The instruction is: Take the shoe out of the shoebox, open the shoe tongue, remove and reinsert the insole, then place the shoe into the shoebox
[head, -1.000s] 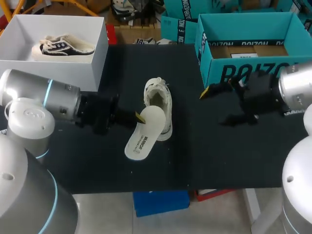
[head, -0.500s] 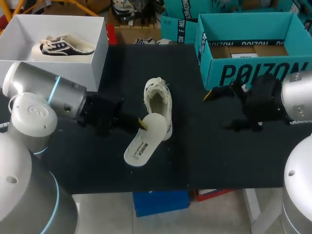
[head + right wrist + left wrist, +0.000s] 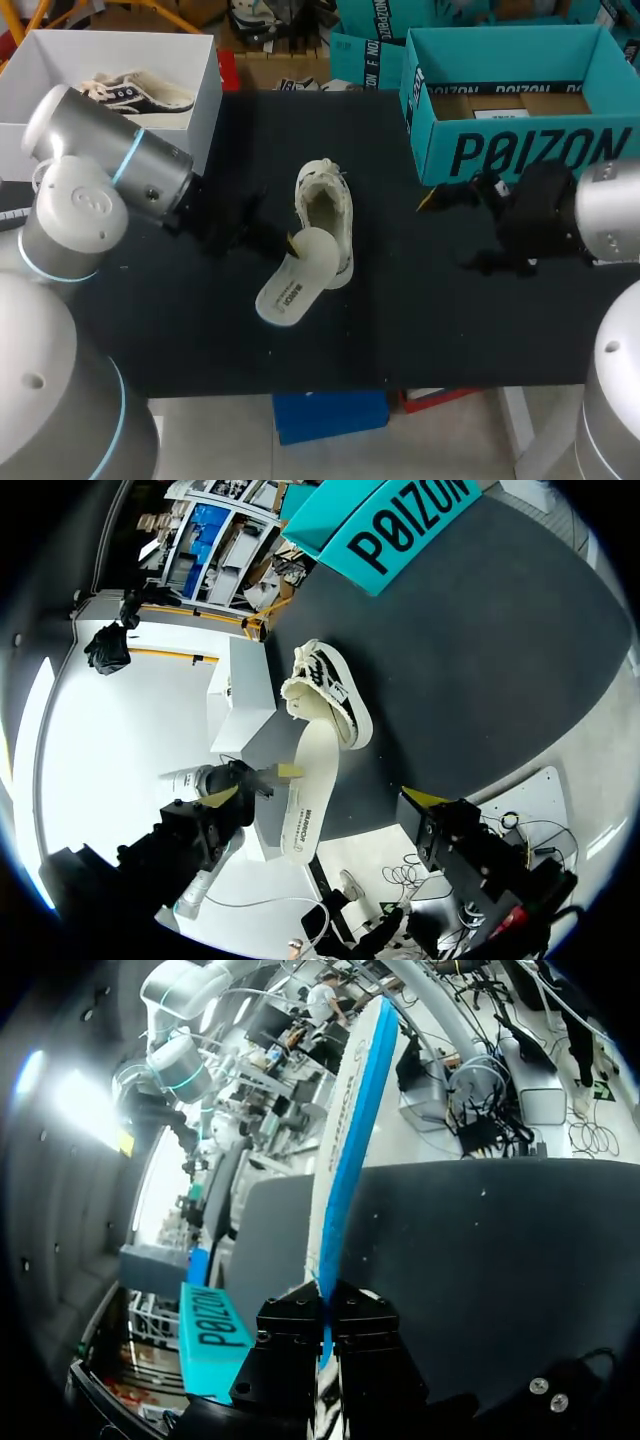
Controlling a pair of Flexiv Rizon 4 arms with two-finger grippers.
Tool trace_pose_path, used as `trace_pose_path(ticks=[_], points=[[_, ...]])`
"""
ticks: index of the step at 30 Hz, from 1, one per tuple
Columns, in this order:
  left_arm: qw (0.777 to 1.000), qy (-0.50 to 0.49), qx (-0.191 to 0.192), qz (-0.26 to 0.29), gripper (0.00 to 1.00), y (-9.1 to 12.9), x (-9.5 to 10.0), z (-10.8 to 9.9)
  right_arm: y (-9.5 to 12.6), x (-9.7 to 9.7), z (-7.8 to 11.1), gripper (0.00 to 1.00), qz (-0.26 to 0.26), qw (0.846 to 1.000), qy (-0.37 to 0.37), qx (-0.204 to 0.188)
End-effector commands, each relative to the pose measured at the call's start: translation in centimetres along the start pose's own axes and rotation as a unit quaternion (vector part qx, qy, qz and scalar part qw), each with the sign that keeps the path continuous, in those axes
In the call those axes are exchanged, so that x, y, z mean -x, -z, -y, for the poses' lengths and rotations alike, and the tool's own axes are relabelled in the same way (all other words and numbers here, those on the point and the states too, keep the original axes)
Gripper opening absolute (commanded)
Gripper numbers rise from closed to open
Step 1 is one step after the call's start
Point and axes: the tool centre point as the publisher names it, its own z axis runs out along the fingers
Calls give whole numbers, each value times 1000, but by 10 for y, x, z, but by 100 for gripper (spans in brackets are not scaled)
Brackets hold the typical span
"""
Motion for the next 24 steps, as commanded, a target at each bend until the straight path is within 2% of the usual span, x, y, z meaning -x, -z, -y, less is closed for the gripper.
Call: trace_pose_path(ticks=[1, 20, 24], points=[[1000, 0, -6, -28, 0, -8, 4, -16, -2, 0, 0, 100, 0, 1000, 0, 1], [998, 3, -9, -66, 0, -26, 7, -54, -2, 0, 0, 100, 0, 1000, 0, 1], [997, 0, 2, -76, 0, -25, 9, -58, -2, 0, 0, 100, 0, 1000, 0, 1]])
